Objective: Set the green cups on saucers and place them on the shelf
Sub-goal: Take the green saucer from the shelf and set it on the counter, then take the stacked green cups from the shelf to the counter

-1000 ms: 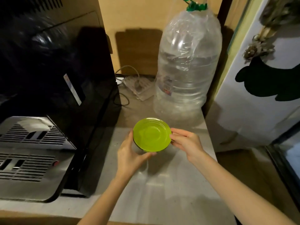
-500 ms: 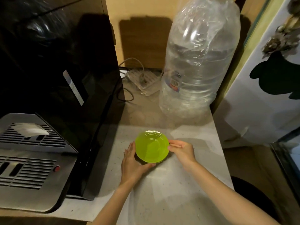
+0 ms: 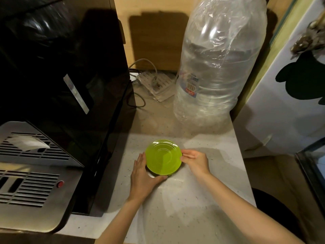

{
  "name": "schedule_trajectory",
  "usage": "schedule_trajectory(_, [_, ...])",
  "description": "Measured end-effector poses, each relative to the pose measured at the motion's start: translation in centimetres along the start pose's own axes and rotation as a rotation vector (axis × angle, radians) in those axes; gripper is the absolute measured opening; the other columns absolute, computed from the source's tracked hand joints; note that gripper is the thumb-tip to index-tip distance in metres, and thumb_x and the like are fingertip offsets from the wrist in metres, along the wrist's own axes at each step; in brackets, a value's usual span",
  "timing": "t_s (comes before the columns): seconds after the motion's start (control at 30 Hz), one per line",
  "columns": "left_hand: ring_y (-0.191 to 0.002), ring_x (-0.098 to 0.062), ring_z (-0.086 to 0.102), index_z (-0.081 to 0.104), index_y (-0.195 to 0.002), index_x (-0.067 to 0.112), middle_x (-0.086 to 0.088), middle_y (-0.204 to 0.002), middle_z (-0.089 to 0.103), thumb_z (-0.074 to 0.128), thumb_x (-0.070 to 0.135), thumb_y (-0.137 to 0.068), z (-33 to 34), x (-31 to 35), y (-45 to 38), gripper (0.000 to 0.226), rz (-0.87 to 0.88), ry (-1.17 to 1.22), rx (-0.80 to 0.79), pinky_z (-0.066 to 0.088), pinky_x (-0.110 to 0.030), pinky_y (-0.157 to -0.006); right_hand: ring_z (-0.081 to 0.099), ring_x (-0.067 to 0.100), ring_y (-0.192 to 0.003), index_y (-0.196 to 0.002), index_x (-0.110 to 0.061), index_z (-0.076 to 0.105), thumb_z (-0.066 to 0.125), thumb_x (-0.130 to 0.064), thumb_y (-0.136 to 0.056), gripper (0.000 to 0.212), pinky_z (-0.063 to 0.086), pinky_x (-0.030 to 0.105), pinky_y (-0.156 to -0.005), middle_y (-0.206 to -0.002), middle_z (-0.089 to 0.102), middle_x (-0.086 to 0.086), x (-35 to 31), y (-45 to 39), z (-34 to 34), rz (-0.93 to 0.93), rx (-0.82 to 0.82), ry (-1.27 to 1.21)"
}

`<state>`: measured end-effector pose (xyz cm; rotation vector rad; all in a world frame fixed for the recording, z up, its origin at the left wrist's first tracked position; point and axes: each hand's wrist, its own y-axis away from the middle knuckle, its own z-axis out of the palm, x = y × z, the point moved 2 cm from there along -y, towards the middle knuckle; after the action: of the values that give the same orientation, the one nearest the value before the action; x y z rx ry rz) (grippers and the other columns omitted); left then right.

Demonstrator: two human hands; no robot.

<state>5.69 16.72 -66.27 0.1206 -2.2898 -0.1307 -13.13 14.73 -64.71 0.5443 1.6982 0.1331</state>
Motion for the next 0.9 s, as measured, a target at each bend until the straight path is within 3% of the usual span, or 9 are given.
schedule_trajectory(0.17, [-0.144,-0.024,0.014,0.016,-0.144,0.023,-0.003,-0.155,0.021,0.080,0.056,-0.050,-0.5,0.2,0.0,0.118,-0.004,-0.063,-0.039,0.021,-0.042,-0.116,0.064,0.020,-0.092,-0.105,0.000,0.069,0.066,0.003,-0.075,0.030,0.049,0.039,-0.097,-0.107,0.071,0.019,-0.4,-0.4,-0.5,-0.036,-0.075,0.095])
schedule_trajectory(0.27, [-0.142,-0.026,0.018,0.028,-0.137,0.017,-0.006,-0.148,0.033,0.081,0.055,-0.046,-1.4,1.0,-0.2,0.112,0.035,-0.157,-0.047,0.020,-0.041,-0.116,0.064,0.023,-0.097,-0.111,0.002,0.065,0.065,0.001,-0.077,0.034,0.049,0.036,-0.093,-0.113,0.068,0.022,-0.9,-0.9,-1.0,-0.042,-0.126,0.195])
schedule_trajectory(0.33, [-0.137,-0.029,0.028,0.035,-0.133,0.013,-0.009,-0.141,0.040,0.082,0.053,-0.045,-2.0,2.0,-0.5,0.107,0.086,-0.193,-0.029,0.026,-0.040,-0.113,0.063,0.026,-0.097,-0.120,0.000,0.059,0.064,-0.002,-0.079,0.042,0.050,0.028,-0.077,-0.116,0.066,0.021,-1.6,-0.9,-1.4,-0.040,-0.161,0.268])
schedule_trajectory(0.4, [-0.132,-0.025,0.036,0.041,-0.132,0.013,-0.009,-0.142,0.040,0.083,0.045,-0.052,-2.5,3.7,-0.8,0.095,0.104,-0.169,-0.057,0.028,-0.030,-0.108,0.060,0.024,-0.081,-0.125,-0.002,0.053,0.062,-0.002,-0.080,0.046,0.043,0.020,-0.057,-0.107,0.066,0.019,-2.8,-0.7,-2.1,-0.036,-0.214,0.314])
schedule_trajectory(0.53, [-0.109,-0.018,0.060,0.062,-0.114,0.016,-0.005,-0.118,0.065,0.081,0.038,-0.061,-3.3,8.1,-1.6,0.061,0.158,-0.094,-0.181,0.042,-0.025,-0.092,0.059,0.003,-0.049,-0.128,-0.003,0.047,0.061,0.000,-0.081,0.049,0.040,0.014,-0.044,-0.080,0.062,0.004,-5.9,-0.1,-3.8,-0.046,-0.291,0.340])
schedule_trajectory(0.6, [-0.103,-0.016,0.063,0.063,-0.113,0.013,-0.005,-0.112,0.069,0.082,0.036,-0.061,-3.7,10.7,-2.1,0.060,0.209,-0.060,-0.280,0.045,-0.022,-0.088,0.057,0.004,-0.053,-0.128,-0.004,0.046,0.063,-0.001,-0.080,0.051,0.039,0.017,-0.046,-0.077,0.060,0.001,-8.2,0.5,-4.8,-0.105,-0.299,0.386])
schedule_trajectory(0.7, [-0.101,-0.012,0.061,0.060,-0.117,0.012,0.001,-0.109,0.065,0.081,0.033,-0.063,-5.0,15.5,-3.0,0.062,0.329,-0.115,-0.408,0.044,-0.017,-0.082,0.061,0.018,-0.074,-0.131,-0.007,0.044,0.065,-0.007,-0.080,0.055,0.044,0.019,-0.055,-0.102,0.067,0.017,-12.6,1.6,-7.0,-0.211,-0.314,0.460])
schedule_trajectory(0.77, [-0.095,-0.011,0.061,0.061,-0.116,0.012,0.001,-0.106,0.065,0.080,0.032,-0.064,-6.4,19.0,-3.7,0.058,0.414,-0.153,-0.452,0.047,-0.021,-0.084,0.065,0.022,-0.084,-0.132,-0.010,0.044,0.067,-0.013,-0.079,0.057,0.050,0.024,-0.065,-0.108,0.068,0.016,-16.0,2.2,-8.9,-0.271,-0.308,0.501])
schedule_trajectory(0.9, [-0.096,-0.016,0.065,0.061,-0.115,0.011,-0.007,-0.108,0.068,0.078,0.028,-0.067,-9.7,25.8,-5.0,0.054,0.496,-0.135,-0.457,0.051,-0.028,-0.088,0.062,0.011,-0.075,-0.132,-0.015,0.044,0.067,-0.015,-0.080,0.057,0.048,0.022,-0.063,-0.098,0.069,0.005,-23.0,4.1,-12.7,-0.410,-0.255,0.577])
